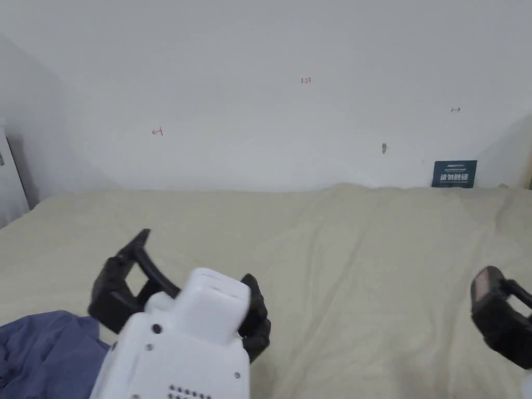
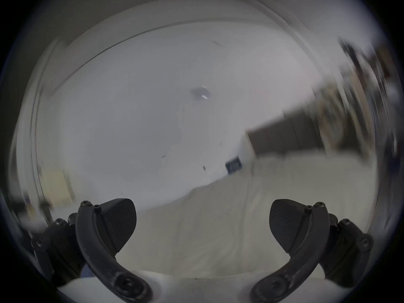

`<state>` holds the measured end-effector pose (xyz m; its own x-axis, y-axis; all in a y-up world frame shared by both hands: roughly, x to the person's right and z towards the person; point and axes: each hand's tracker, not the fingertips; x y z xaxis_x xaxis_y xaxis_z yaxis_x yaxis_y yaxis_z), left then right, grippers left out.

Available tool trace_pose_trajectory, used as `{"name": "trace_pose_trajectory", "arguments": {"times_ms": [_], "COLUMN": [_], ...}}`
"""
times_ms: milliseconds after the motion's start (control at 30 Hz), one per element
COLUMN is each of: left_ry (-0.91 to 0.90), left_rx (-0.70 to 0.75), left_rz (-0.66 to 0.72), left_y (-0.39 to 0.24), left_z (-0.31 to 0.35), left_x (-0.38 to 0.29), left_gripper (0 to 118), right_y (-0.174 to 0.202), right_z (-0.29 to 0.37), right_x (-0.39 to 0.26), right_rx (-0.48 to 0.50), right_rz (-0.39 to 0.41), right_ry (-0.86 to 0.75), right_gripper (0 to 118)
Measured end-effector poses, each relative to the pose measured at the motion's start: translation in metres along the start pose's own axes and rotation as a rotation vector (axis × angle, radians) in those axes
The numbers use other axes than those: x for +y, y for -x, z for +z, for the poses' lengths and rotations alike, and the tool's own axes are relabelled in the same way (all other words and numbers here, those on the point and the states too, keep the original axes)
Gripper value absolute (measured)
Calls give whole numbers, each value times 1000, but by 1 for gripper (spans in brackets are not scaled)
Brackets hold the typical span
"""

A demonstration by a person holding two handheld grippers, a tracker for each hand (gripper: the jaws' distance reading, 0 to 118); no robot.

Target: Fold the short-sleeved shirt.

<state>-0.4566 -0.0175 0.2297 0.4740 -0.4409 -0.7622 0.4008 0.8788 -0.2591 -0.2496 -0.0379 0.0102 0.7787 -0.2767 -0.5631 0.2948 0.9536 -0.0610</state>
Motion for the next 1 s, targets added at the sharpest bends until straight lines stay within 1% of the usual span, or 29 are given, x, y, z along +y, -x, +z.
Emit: {"name": "trace_pose_trajectory", "arguments": {"times_ms": [33, 67, 100, 133, 167, 200, 233, 267, 300, 333, 367, 433, 533, 633, 800, 1000], "left_ry": [-41, -72, -68, -54, -42, -24, -17, -4, 7, 11, 12, 15, 16, 31, 58, 28], "left_rx": [32, 66, 104, 136, 138, 160, 197, 216, 204, 194, 172, 145, 105, 60, 30, 29], "left_rz": [103, 191, 271, 338, 387, 406, 398, 372, 361, 357, 352, 319, 277, 282, 293, 231], "left_y": [5, 10, 13, 14, 15, 15, 14, 10, 10, 11, 12, 9, 4, -2, -6, -13], "left_z": [4, 10, 16, 21, 23, 24, 25, 25, 24, 23, 21, 21, 21, 22, 24, 26], "left_x": [-3, -8, -12, -16, -21, -25, -29, -29, -29, -29, -30, -29, -30, -31, -30, -24], "left_gripper": [113, 113, 113, 115, 118, 118, 118, 118, 118, 118, 118, 118, 118, 118, 118, 118], "right_y": [11, 19, 26, 32, 38, 41, 40, 39, 39, 39, 34, 32, 31, 29, 27, 25], "right_z": [2, 7, 11, 17, 22, 24, 24, 21, 19, 18, 15, 16, 17, 18, 19, 21], "right_x": [2, 4, 0, -4, -9, -15, -21, -24, -28, -31, -33, -33, -31, -27, -22, -19], "right_rx": [45, 138, 200, 213, 199, 187, 181, 180, 166, 147, 152, 159, 145, 143, 128, 148], "right_rz": [132, 245, 322, 373, 399, 382, 365, 333, 290, 264, 247, 255, 292, 286, 290, 266], "right_ry": [-9, -23, -55, -83, -99, -93, -61, 14, 55, 74, 82, 64, 14, 16, 26, 56], "right_gripper": [118, 118, 118, 118, 118, 118, 118, 118, 118, 118, 118, 118, 118, 118, 118, 118]}}
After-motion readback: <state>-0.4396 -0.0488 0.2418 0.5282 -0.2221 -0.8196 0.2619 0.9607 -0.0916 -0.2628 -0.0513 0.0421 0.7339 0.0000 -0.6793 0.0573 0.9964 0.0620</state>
